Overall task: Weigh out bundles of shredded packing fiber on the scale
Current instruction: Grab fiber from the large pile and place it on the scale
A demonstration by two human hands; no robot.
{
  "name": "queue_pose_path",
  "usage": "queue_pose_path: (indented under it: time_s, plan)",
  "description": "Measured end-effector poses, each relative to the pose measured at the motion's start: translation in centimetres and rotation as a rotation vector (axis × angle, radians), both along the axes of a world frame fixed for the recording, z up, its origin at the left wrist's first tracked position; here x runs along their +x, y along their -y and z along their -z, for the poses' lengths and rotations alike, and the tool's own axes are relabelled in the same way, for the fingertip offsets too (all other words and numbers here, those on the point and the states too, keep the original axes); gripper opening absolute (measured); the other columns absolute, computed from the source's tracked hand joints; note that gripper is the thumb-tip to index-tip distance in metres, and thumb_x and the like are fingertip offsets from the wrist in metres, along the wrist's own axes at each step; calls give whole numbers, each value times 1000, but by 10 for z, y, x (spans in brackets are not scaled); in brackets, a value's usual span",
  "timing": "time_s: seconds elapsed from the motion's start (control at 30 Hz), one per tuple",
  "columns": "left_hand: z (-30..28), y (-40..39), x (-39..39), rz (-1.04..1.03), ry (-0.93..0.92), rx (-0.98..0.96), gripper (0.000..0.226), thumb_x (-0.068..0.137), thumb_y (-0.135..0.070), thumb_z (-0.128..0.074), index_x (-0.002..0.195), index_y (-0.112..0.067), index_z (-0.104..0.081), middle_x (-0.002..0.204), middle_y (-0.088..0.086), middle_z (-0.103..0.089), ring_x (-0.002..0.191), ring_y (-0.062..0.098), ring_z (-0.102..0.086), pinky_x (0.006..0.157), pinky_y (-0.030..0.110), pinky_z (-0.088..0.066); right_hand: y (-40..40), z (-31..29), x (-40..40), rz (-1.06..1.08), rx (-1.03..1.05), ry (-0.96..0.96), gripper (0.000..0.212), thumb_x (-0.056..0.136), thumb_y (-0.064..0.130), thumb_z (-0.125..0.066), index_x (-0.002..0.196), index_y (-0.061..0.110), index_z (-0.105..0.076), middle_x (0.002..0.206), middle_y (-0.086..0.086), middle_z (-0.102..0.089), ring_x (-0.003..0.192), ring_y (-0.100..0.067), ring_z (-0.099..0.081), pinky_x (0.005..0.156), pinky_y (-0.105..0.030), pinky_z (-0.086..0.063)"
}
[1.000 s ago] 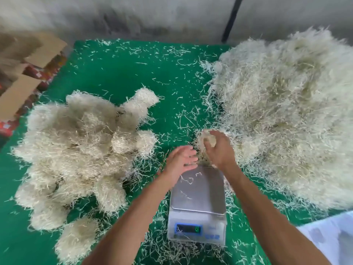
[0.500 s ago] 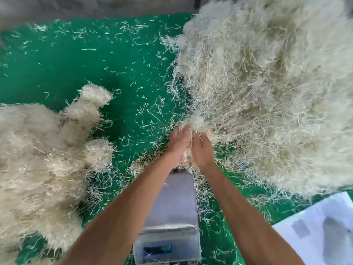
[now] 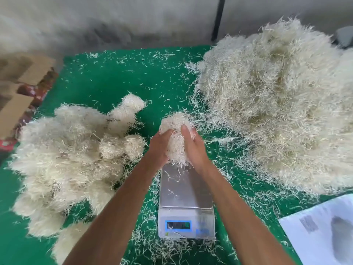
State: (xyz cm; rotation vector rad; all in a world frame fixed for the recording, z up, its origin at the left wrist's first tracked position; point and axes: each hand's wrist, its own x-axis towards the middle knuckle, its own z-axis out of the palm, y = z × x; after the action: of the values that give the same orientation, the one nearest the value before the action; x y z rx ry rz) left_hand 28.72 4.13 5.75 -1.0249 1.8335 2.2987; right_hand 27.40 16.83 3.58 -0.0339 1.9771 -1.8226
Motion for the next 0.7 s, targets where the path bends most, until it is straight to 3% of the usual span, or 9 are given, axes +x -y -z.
queue_pose_path:
  time_s: [0.07,0.13,0.23,0.3,0.37,0.43,0.5,0.57,0.7]
  plan:
    - [-5,5,22,106,-46,-141,28,95,-26,-64,118,-12,-63,104,2,-68,97,23,-66,77,32,-53,11,-25,12,-50,-166,96,86,83,96,-32,153,45,-42,158,13,-40,149,-14,-31,122,-47,-16]
    - [-9,13,46,205,-54,-357,20,91,-32,-69,103,-18,-65,89,-4,-70,77,7,-70,62,19,-50,16,-47,22,-101,-206,148,87,75,100,-39,149,54,-43,161,9,-36,151,-16,-26,123,-59,-11]
    - [-8,25,70,293,-128,-607,36,93,-27,-68,124,-12,-59,82,-6,-67,44,-12,-53,40,6,-36,17,-53,39,-154,62,78,135,57,101,-61,164,32,-17,171,-1,-18,154,-27,-26,117,-55,-28]
    - [-5,37,90,369,-164,-616,50,94,-22,-64,141,-12,-49,99,-24,-71,70,-27,-54,47,1,-41,16,-50,51,-136,80,46,134,62,90,-72,164,25,-13,170,-8,-21,149,-29,-34,112,-51,-36]
    - [-4,47,109,416,-149,-502,60,90,-8,-62,146,-15,-44,144,-25,-47,119,-16,-44,75,3,-50,18,-52,54,-48,40,-17,111,80,65,-77,162,18,-19,164,-15,-33,139,-26,-46,108,-43,-42]
    - [7,57,126,394,-195,-215,73,82,-3,-68,148,-17,-41,158,-9,-32,138,9,-41,97,26,-54,19,-60,53,19,190,-157,95,90,49,-75,162,15,-22,160,-16,-41,132,-31,-56,110,-46,-46]
    - [6,49,135,234,-190,220,66,87,-20,-67,147,-22,-41,155,5,-39,138,34,-42,97,48,-53,19,-66,58,-25,409,-375,85,92,46,-74,158,18,-28,152,-13,-51,114,-27,-66,104,-53,-53]
    - [5,38,139,171,-77,508,54,96,-48,-58,143,-24,-49,149,8,-45,134,42,-44,90,63,-52,24,-69,72,-167,498,-592,80,90,51,-71,153,23,-32,147,-6,-54,118,-25,-64,104,-49,-53]
    - [9,25,150,47,-136,651,58,101,-55,-47,139,-11,-52,135,22,-59,126,30,-60,98,49,-52,46,-58,110,-394,430,-609,89,88,78,-56,156,34,-20,166,1,-31,146,-22,-40,113,-41,-32]
